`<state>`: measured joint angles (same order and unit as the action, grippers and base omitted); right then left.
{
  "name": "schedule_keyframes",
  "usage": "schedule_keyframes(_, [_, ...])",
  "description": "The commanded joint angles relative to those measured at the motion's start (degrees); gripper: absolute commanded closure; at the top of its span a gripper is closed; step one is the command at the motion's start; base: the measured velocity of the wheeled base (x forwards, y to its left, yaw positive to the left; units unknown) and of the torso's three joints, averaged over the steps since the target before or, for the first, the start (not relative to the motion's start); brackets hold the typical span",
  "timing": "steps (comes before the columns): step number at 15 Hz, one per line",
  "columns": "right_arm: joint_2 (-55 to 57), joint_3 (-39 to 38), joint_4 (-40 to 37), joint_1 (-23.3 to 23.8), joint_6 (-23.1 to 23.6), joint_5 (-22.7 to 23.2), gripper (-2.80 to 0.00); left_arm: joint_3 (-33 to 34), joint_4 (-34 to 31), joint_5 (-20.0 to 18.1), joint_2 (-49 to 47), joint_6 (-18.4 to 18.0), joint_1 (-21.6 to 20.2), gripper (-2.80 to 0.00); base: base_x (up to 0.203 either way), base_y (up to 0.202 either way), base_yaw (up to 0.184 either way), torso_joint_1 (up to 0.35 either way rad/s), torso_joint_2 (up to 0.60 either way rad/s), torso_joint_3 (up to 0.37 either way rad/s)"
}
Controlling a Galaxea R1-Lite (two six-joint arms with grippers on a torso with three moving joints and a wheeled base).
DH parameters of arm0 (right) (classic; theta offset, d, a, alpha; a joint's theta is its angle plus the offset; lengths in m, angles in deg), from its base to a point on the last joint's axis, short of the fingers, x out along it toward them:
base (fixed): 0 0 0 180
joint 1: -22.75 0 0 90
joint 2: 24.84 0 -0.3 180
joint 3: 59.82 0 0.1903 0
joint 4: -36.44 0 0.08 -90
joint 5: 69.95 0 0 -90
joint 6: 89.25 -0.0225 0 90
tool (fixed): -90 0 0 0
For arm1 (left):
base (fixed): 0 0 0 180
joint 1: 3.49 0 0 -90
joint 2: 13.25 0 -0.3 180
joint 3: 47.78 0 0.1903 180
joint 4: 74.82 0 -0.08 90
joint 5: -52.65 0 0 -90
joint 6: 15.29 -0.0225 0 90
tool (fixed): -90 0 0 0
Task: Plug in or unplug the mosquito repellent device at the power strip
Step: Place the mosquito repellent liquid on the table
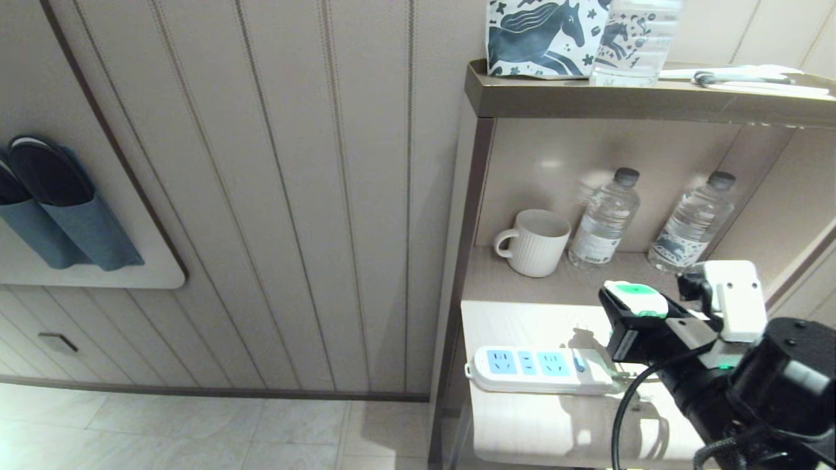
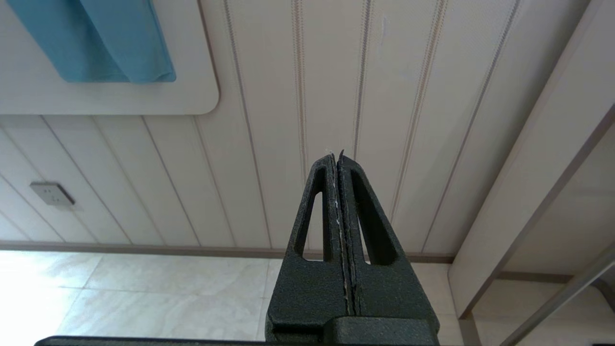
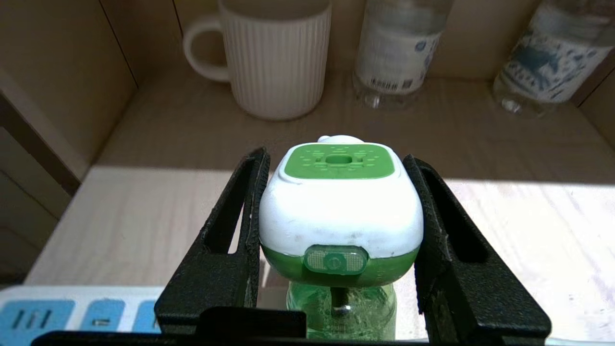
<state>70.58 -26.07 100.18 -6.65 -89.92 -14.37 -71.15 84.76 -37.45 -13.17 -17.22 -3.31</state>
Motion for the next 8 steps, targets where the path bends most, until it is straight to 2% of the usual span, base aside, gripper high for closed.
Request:
schedule_keyframes(1, [5.04, -0.54, 2.85, -0.13, -0.83, -0.29, 0.00, 0.00, 0.13, 0.01, -0.07, -0.01, -0.01, 0.00, 0.000, 0.000, 0.000, 0.000, 0.00, 0.000])
schedule_keyframes(5, [5.82, 1.49, -1.65, -2.68, -1.05, 0.10, 0.00, 0.00, 0.04, 0.01, -0.07, -0.01, -0.01, 0.00, 0.000, 0.000, 0.000, 0.000, 0.00, 0.000])
schedule_keyframes(8, [11.82, 7.17, -2.31, -4.78, -0.48, -0.80, 0.00, 0.00, 0.06, 0.01, -0.07, -0.01, -0.01, 0.00, 0.000, 0.000, 0.000, 0.000, 0.00, 0.000])
